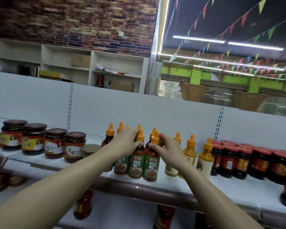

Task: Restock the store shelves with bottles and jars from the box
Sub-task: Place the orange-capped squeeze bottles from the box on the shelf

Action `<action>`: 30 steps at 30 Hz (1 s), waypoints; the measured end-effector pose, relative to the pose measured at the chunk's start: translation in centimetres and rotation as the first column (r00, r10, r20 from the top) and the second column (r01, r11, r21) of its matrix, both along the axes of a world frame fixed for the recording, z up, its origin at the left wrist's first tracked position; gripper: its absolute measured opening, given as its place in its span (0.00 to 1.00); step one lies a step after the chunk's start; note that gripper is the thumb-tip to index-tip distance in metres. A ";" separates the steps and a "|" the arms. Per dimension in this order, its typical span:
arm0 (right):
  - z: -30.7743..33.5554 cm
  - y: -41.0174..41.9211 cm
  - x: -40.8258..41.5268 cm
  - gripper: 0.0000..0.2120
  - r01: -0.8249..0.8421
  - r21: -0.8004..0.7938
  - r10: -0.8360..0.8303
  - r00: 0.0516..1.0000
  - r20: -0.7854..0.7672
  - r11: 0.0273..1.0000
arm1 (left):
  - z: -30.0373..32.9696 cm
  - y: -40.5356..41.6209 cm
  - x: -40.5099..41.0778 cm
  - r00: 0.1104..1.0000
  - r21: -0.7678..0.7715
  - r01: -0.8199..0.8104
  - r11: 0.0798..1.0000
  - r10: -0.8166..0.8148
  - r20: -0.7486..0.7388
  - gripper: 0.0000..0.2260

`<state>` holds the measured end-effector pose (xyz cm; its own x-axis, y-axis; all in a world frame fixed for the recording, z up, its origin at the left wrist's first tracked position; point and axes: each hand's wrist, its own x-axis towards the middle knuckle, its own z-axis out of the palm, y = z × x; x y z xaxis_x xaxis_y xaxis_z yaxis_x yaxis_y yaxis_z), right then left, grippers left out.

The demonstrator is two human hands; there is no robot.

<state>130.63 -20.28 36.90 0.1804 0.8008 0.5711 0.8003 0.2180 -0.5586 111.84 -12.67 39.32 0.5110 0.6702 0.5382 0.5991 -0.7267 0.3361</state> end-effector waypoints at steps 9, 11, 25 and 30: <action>-0.2 -0.6 -0.1 0.15 0.003 -0.013 -0.004 0.999 -0.050 1.000 | 0.1 0.0 0.2 1.000 -0.009 -0.005 1.000 0.005 -0.013 0.08; -0.3 -0.7 0.0 0.17 -0.005 -0.013 0.004 0.997 -0.079 1.000 | 0.3 -0.6 0.0 1.000 -0.033 0.002 0.999 -0.001 0.021 0.08; -0.3 -2.9 1.9 0.19 0.031 0.126 -0.013 0.990 -0.144 0.992 | -0.8 -5.2 0.3 0.972 0.058 -0.035 0.998 0.021 0.233 0.11; -1.6 -4.4 3.1 0.12 -0.044 0.180 0.091 0.962 -0.259 0.983 | -2.6 -8.6 2.4 0.941 -0.032 0.002 0.999 0.009 0.340 0.08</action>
<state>133.76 -24.66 35.32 0.2925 0.7111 0.6394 0.6087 0.3773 -0.6980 114.24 -21.25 36.71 0.2995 0.6911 0.6578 0.4476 -0.7106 0.5429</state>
